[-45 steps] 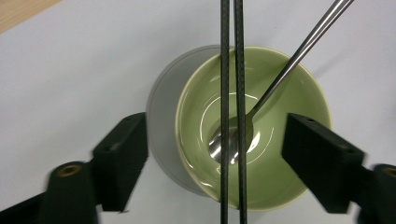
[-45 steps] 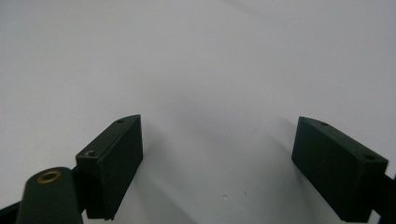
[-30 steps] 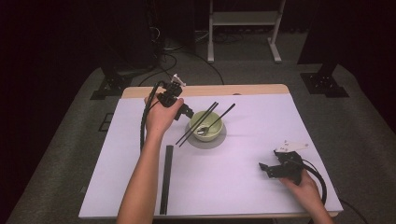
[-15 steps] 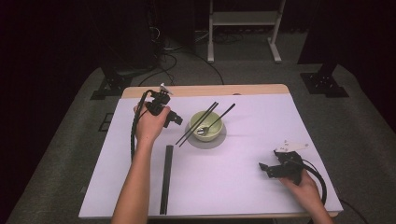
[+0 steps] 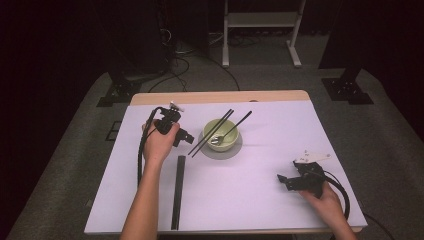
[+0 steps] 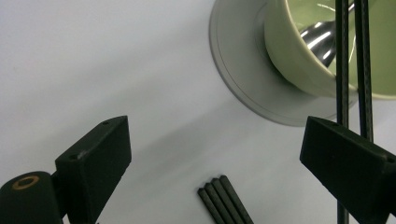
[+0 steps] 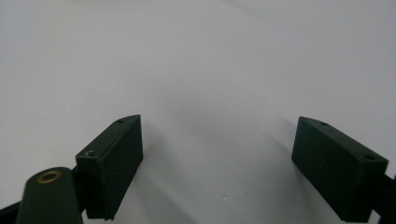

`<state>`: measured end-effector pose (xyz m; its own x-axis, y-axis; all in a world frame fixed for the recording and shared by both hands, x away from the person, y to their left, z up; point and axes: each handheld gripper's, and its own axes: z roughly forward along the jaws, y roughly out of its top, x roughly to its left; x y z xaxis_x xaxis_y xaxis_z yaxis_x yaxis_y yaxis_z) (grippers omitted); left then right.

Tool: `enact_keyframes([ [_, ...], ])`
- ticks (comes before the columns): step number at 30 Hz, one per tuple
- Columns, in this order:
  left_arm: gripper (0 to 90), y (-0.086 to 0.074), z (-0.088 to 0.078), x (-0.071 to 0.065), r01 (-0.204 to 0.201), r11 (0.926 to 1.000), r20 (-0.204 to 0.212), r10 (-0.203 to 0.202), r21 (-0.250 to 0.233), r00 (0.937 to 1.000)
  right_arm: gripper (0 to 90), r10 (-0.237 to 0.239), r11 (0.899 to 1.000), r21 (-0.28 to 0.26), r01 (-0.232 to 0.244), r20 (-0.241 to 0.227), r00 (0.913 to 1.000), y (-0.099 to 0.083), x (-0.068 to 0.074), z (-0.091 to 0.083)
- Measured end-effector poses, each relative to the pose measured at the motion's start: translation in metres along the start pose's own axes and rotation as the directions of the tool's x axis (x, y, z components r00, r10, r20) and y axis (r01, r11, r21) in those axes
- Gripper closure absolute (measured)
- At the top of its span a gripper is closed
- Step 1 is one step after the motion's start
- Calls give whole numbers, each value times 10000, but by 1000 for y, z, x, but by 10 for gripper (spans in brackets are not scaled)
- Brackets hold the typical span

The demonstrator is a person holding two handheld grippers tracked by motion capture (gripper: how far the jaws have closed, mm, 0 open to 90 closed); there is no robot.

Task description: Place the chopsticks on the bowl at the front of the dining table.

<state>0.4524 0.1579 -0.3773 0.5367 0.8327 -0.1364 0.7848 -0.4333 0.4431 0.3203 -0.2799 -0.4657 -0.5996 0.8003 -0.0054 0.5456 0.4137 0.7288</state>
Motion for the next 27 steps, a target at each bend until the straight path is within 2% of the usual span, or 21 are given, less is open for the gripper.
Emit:
enact_keyframes([
  [2, 79, -3, 1, -2, 37, 10000, 40, -37, -14, 10000, 152, -2, 10000, 0, 2, 1, 10000, 0, 0, 0],
  [9, 79, -13, 4, -11, -249, 9996, 208, 246, 144, 9995, 152, -3, 10000, 0, 3, 1, 10000, 0, 0, 0],
  [13, 79, -18, 6, -17, -304, 9995, 389, 301, 78, 9988, 152, -4, 10000, 0, 4, 3, 10000, 0, 0, 0],
  [19, 79, -21, 8, -28, -571, 9983, 618, 563, 115, 9965, 152, -2, 10000, 2, 2, -1, 10000, 0, 0, 0],
  [22, 79, -22, 8, -33, -582, 9983, 793, 578, 30, 9952, 152, -5, 10000, 2, 5, 1, 10000, 0, 0, 0],
  [27, 79, -25, 9, -35, -609, 9981, 837, 603, 43, 9947, 152, -5, 10000, 2, 5, 3, 10000, 0, 0, 0],
])
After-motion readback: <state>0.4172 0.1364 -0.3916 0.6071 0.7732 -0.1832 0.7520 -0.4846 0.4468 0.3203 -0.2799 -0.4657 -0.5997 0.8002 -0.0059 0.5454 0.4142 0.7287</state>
